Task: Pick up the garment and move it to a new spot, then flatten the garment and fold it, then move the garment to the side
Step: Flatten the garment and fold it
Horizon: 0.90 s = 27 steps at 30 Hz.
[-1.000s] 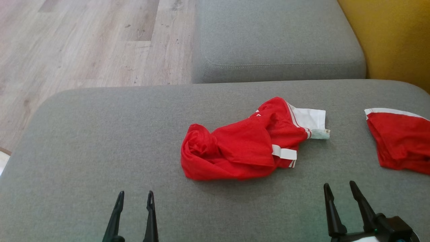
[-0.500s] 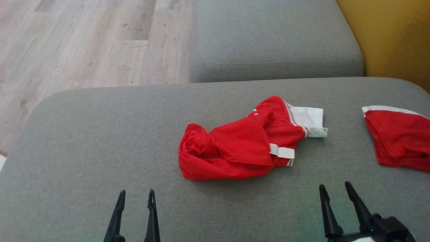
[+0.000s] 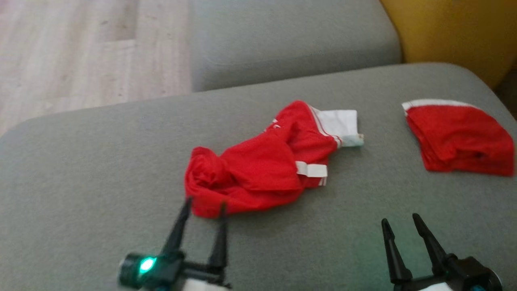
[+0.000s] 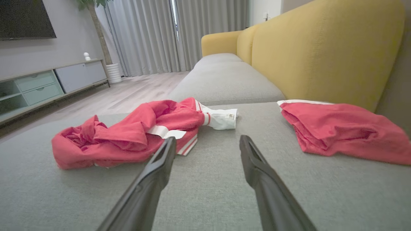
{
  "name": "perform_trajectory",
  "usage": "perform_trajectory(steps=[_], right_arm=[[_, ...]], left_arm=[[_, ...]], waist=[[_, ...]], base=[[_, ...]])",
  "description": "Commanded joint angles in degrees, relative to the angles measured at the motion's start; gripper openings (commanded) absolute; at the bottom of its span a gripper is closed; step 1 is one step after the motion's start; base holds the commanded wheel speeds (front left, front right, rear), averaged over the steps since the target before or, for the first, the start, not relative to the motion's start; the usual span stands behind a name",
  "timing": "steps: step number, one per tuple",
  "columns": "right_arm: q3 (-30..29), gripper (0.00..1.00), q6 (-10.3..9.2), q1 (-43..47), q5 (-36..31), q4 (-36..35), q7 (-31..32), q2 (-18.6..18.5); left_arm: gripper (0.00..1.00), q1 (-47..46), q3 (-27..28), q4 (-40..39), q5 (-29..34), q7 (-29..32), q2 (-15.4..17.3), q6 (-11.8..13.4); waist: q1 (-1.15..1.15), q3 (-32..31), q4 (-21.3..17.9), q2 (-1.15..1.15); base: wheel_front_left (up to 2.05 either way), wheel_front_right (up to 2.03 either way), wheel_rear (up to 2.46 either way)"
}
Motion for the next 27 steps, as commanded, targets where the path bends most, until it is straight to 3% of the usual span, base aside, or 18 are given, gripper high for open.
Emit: perform_trajectory(steps=[1,5,14,21,27], right_arm=[[1.8,1.00,0.37,-3.6,-0.1,-2.2,-0.6,-1.7],[2.6,1.00,0.37,-4.3,0.1,-2.2,-0.6,-2.4],[4.6,1.00,0.37,-9.4,1.3,-3.2,-0.6,-2.7],[4.8,1.00,0.37,-12.3,1.9,-3.4,-0.6,-2.4],[4.8,1.00,0.37,-13.9,2.3,-3.6,-0.6,-1.8]], left_arm=[[1.00,-6.3,-1.7,0.4,-0.6,-0.5,-0.6,-1.0],[1.00,-11.4,-6.3,3.8,-1.4,-0.5,-0.6,-1.4],[1.00,-29.8,-20.3,20.3,-5.2,-0.1,-0.6,-1.9],[1.00,-40.2,-29.6,29.7,-11.1,4.4,-0.6,-1.6],[1.00,-46.1,-35.1,35.7,-15.5,9.2,-0.6,0.4]], waist=[[0.00,2.8,-3.5,0.00],[0.00,4.6,-6.3,0.00],[0.00,13.7,-12.2,0.00],[0.00,18.0,-13.6,0.00],[0.00,21.1,-13.5,0.00]], base=[[0.00,0.00,0.00],[0.00,0.00,0.00],[0.00,0.00,0.00],[0.00,0.00,0.00],[0.00,0.00,0.00]])
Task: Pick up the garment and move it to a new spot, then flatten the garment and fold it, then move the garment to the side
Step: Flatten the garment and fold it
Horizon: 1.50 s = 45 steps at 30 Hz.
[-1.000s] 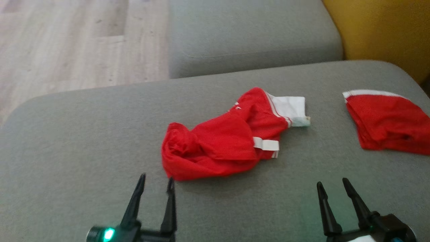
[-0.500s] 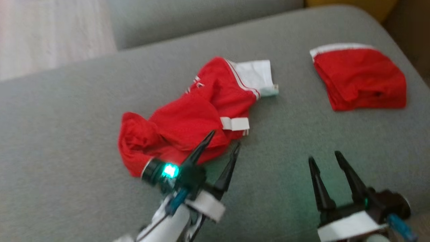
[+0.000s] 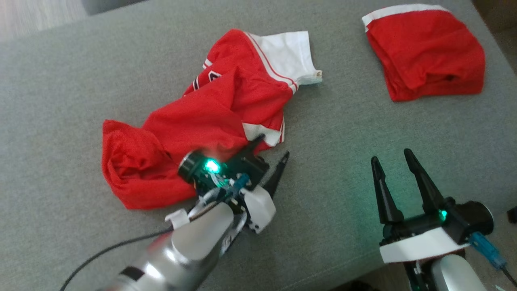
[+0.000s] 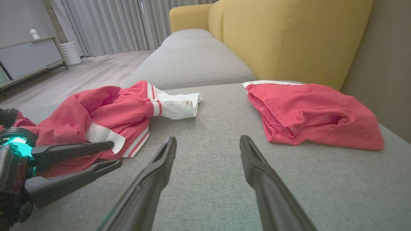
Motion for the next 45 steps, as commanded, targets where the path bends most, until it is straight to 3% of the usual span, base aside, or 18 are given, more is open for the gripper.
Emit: perform_trajectory(steps=[1,6,11,12,13,17,20,23,31,35,40,45], right_arm=[[1.4,1.00,0.37,-1.6,0.3,-1.8,-0.6,-0.2],[1.4,1.00,0.37,-2.8,0.4,-1.8,-0.6,-0.4],[2.0,1.00,0.37,-3.7,0.3,-1.5,-0.6,-0.6],[2.1,1.00,0.37,-3.8,0.3,-1.4,-0.6,-0.6],[2.3,1.00,0.37,-3.9,0.3,-1.3,-0.6,-0.6],[3.2,1.00,0.37,-4.3,0.3,-1.0,-0.6,-0.7],[3.1,1.00,0.37,-4.1,0.3,-0.7,-0.6,-0.7],[3.0,1.00,0.37,-3.8,0.2,-0.5,-0.6,-0.6],[3.2,1.00,0.37,-1.3,0.1,0.0,-0.6,0.0],[2.7,1.00,0.37,0.7,-0.1,0.1,-0.6,0.2],[1.7,1.00,0.37,3.3,-0.6,-0.2,-0.6,0.4],[0.8,1.00,0.37,5.2,-0.9,-0.6,-0.6,0.8]], left_arm=[[1.00,-3.0,0.5,0.1,-0.9,0.7,-0.1,1.1],[1.00,-6.5,-1.2,4.1,-2.4,-0.4,-0.1,5.0],[1.00,-8.0,-3.0,7.0,-4.8,-1.1,-0.1,6.3],[0.59,-8.2,-3.2,7.5,-5.6,-1.1,-0.1,6.2],[0.00,-8.3,-3.3,8.0,-6.8,-0.7,-0.1,5.7],[0.00,-8.7,-4.3,9.6,-10.1,-0.2,-0.1,4.6],[0.00,-9.1,-4.7,9.0,-12.1,-3.7,-0.1,2.4],[0.00,-9.7,-4.6,8.7,-13.3,-6.3,-0.1,1.9],[0.00,-14.6,-1.4,0.9,-21.5,-9.2,-0.1,-3.4],[0.00,-22.3,4.2,-3.3,-25.5,-9.5,-0.1,-6.7],[0.00,-29.1,12.2,-4.5,-27.8,-9.6,0.0,-7.6],[0.00,-24.3,16.1,-3.4,-30.4,-9.6,1.6,-7.8]], waist=[[-0.01,1.3,0.0,0.00],[-0.01,2.8,0.3,0.00],[-0.01,3.2,0.6,0.00],[-0.01,3.1,0.5,0.00],[-0.01,3.0,0.4,0.00],[-0.01,2.3,-0.3,0.00],[-0.01,1.0,-0.9,0.00],[-0.01,-0.1,-1.1,0.00],[-0.01,-7.6,-0.6,0.00],[-0.01,-12.0,0.7,0.00],[-0.01,-15.7,3.3,0.00],[-0.01,-17.2,6.9,0.00]], base=[[0.00,0.00,0.00],[0.00,0.00,0.00],[0.00,0.00,0.00],[0.00,0.00,0.00],[0.00,0.00,0.00],[0.00,0.00,0.00],[0.00,0.00,0.00],[0.00,0.00,0.00],[0.00,0.00,0.00],[0.00,0.00,0.00],[0.00,0.00,0.00],[0.00,0.00,0.00]])
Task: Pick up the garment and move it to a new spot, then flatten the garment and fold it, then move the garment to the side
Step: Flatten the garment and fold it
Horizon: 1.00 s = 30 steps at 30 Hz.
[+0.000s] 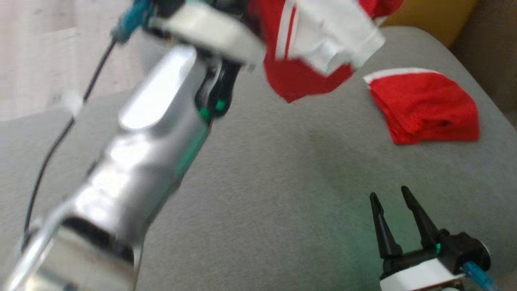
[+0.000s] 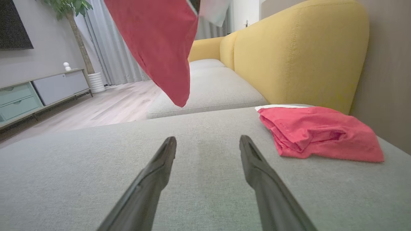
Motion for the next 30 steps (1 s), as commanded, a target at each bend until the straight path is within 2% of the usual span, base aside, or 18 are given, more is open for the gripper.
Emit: perform_trajectory(steps=[1,7,13,14,15,18,20,21,24,27,30], right_arm=[[1.0,1.00,0.37,-1.0,-0.3,-2.2,-0.6,0.3],[0.3,1.00,0.37,-0.1,-0.8,-2.7,-0.6,0.6],[-0.1,1.00,0.37,0.4,-0.9,-2.7,-0.6,0.2],[-0.1,1.00,0.37,0.4,-0.9,-2.7,-0.6,0.2],[0.1,1.00,0.37,0.4,-0.9,-2.7,-0.6,0.2],[0.7,1.00,0.37,0.5,-0.9,-2.5,-0.6,0.2],[0.9,1.00,0.37,0.6,-0.8,-2.5,-0.6,0.2],[0.9,1.00,0.37,0.6,-0.8,-2.5,-0.6,0.2],[1.0,1.00,0.37,0.8,-0.7,-2.5,-0.6,0.1],[1.1,1.00,0.37,0.9,-0.6,-2.5,-0.6,0.0],[1.7,1.00,0.37,0.4,-0.4,-2.5,-0.6,-0.2]], left_arm=[[0.00,4.9,2.1,0.6,-1.7,-0.2,3.0,0.1],[0.00,28.3,3.8,5.1,-6.1,-0.2,5.7,1.5],[0.00,42.1,8.5,4.6,-2.9,-0.2,5.2,1.2],[0.35,43.4,9.3,3.8,-1.8,-0.2,4.9,1.3],[1.00,44.7,10.1,2.8,-0.5,-0.2,4.7,1.8],[1.00,47.8,11.9,-1.1,5.2,-0.2,4.9,4.1],[1.00,49.4,12.8,-4.7,10.8,-0.2,5.9,6.9],[1.00,49.4,12.8,-4.7,10.8,-0.2,5.9,6.9],[1.00,51.9,13.0,-9.3,18.2,-0.2,7.2,11.7],[1.00,53.0,13.2,-10.8,20.5,-0.2,7.6,13.5],[1.00,51.7,13.9,-9.8,21.0,-0.2,7.9,13.9]], waist=[[0.01,-1.4,2.9,0.00],[0.01,-0.7,6.9,0.00],[0.01,-0.3,9.6,0.00],[0.01,-0.3,9.8,0.00],[0.01,-0.3,10.0,0.00],[0.01,-0.4,10.0,0.00],[0.01,-0.4,9.9,0.00],[0.01,-0.4,9.9,0.00],[0.01,-0.4,9.6,0.00],[0.01,0.1,9.2,0.00],[0.01,1.0,8.8,0.00]], base=[[0.00,0.00,0.00],[0.00,0.00,0.00],[0.00,0.00,0.00],[0.00,0.00,0.00],[0.00,0.00,0.00],[0.00,0.00,0.00],[0.00,0.00,0.00],[0.00,0.00,0.00],[0.00,0.00,0.00],[0.00,0.00,0.00],[0.00,0.00,0.00]])
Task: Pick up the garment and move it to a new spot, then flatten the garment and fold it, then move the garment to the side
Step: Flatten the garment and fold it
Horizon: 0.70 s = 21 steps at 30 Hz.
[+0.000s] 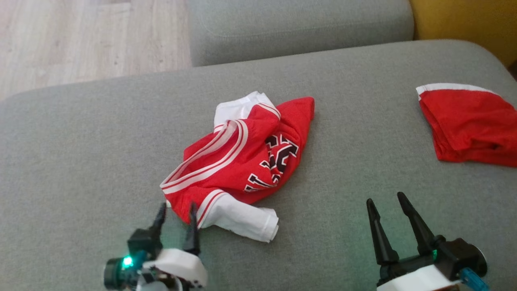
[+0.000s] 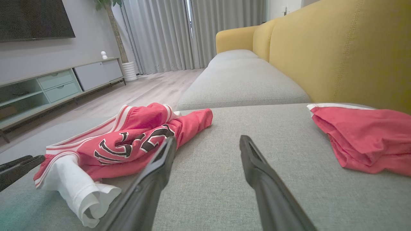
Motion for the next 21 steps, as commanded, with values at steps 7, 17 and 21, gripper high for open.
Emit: perform_trajectory(steps=[7,17,21], right_arm=[[2.8,1.00,0.37,-3.1,0.9,-1.7,-0.6,-2.3],[2.4,1.00,0.37,-3.4,0.9,-1.1,-0.6,-2.5],[2.3,1.00,0.37,-2.8,0.8,-0.8,-0.6,-2.1]], left_arm=[[1.00,-9.3,5.5,6.1,-3.0,0.4,1.2,-1.7],[0.00,-13.7,5.2,13.7,-5.5,1.9,-0.1,-7.4],[0.00,-13.6,4.6,13.8,-5.9,1.7,-0.5,-9.2]], waist=[[0.00,2.5,-1.5,0.00],[0.00,1.6,-3.0,0.00],[0.00,0.0,-3.6,0.00]], base=[[0.00,0.00,0.00],[0.00,0.00,0.00],[0.00,0.00,0.00]])
